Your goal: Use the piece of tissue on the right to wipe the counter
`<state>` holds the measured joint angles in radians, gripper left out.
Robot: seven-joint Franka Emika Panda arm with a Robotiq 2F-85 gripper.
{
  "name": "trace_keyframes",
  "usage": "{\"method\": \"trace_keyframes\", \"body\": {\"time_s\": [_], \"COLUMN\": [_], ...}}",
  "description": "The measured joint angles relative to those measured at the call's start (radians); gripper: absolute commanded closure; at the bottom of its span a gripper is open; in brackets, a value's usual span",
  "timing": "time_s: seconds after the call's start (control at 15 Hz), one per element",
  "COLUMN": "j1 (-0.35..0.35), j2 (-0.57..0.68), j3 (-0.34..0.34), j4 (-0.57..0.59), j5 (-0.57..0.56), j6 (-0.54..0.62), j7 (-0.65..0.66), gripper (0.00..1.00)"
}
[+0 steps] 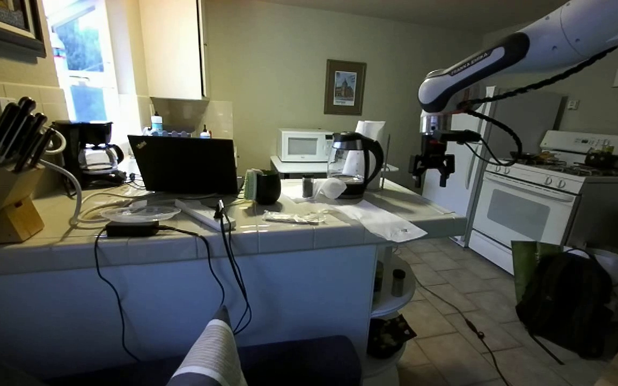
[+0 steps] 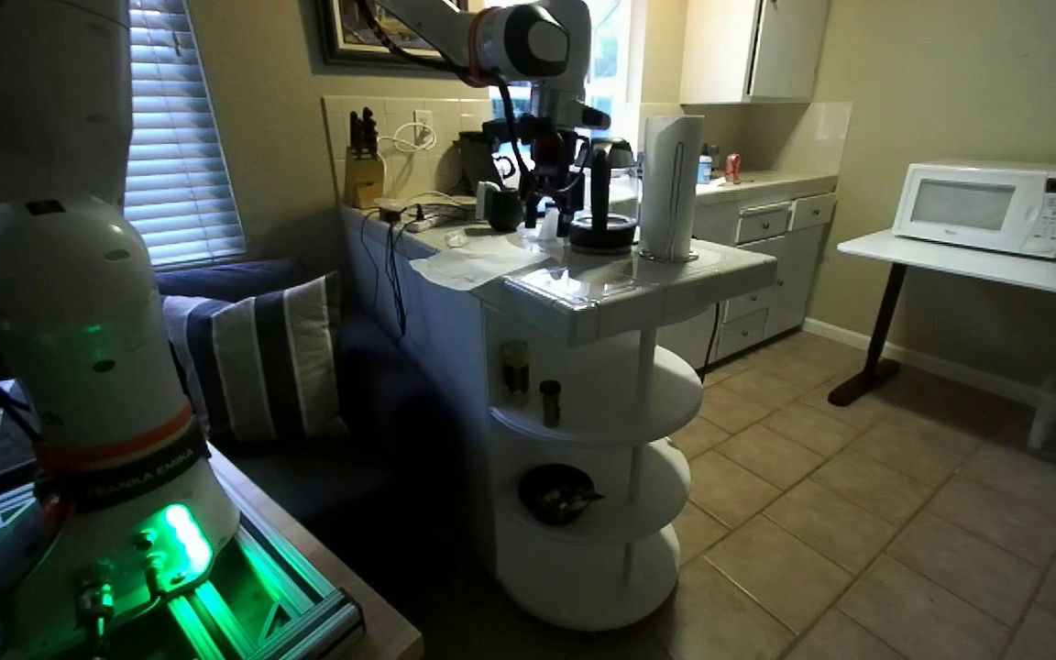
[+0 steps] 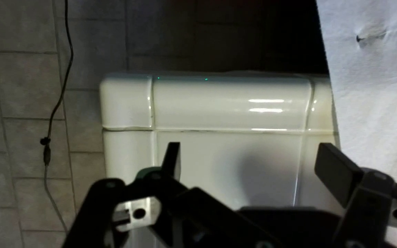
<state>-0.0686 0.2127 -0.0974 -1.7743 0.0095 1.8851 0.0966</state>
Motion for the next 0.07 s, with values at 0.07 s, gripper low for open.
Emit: {"method": "trace_keyframes", "body": {"time_s": [0.07], "j1": [-0.001], "j2": [-0.012], "j3": [0.0], "j4": [-0.014], "j5": [0.0], "j6": [0.006], "j7": [-0.001], "gripper": [0.0]}}
